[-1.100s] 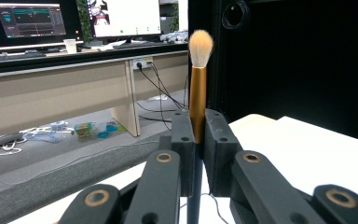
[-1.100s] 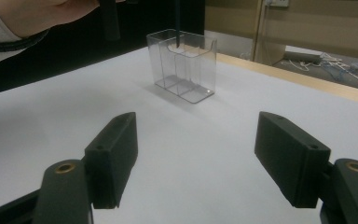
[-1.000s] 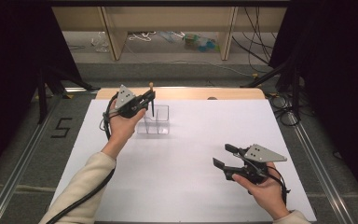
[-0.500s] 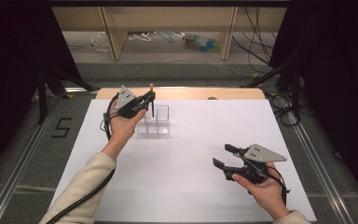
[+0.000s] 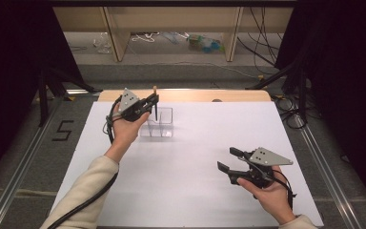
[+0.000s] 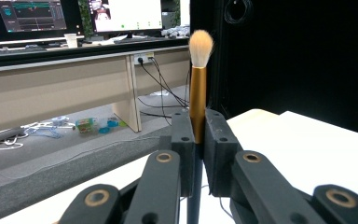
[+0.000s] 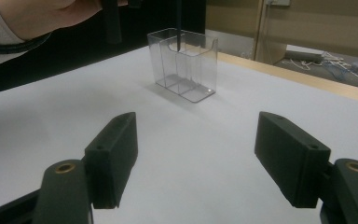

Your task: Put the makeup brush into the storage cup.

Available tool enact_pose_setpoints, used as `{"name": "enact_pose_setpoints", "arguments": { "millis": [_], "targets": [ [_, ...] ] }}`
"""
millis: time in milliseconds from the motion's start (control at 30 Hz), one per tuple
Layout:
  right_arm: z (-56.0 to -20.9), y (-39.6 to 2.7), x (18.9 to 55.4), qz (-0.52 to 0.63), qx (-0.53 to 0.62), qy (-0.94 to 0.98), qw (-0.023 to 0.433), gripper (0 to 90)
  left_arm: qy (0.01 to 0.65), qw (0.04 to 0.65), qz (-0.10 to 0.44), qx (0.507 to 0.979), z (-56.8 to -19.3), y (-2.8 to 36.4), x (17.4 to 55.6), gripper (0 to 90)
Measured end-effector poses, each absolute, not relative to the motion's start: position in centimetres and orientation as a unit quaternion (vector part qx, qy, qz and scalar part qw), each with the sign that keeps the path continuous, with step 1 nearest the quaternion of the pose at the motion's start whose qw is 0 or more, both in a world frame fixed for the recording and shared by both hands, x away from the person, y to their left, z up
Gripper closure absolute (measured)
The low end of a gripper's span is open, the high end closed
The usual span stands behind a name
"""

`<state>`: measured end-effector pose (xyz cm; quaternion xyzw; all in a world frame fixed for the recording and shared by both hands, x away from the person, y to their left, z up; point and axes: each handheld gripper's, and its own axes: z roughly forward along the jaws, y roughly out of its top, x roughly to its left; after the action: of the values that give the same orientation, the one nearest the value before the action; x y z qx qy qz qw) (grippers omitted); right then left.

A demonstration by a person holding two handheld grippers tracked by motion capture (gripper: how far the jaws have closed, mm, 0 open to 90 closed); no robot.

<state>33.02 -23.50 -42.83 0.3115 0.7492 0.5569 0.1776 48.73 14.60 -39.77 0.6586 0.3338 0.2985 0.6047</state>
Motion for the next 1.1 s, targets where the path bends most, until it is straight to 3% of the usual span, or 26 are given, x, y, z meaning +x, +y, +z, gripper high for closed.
{"name": "enact_pose_setpoints", "arguments": {
  "millis": [1100],
  "targets": [
    [-42.83,-23.53,33.02,0.556,0.312,0.75,0.177,30.8,0.337,0.593,0.297,0.668,-40.7,14.57,48.93,83.5]
  ]
}}
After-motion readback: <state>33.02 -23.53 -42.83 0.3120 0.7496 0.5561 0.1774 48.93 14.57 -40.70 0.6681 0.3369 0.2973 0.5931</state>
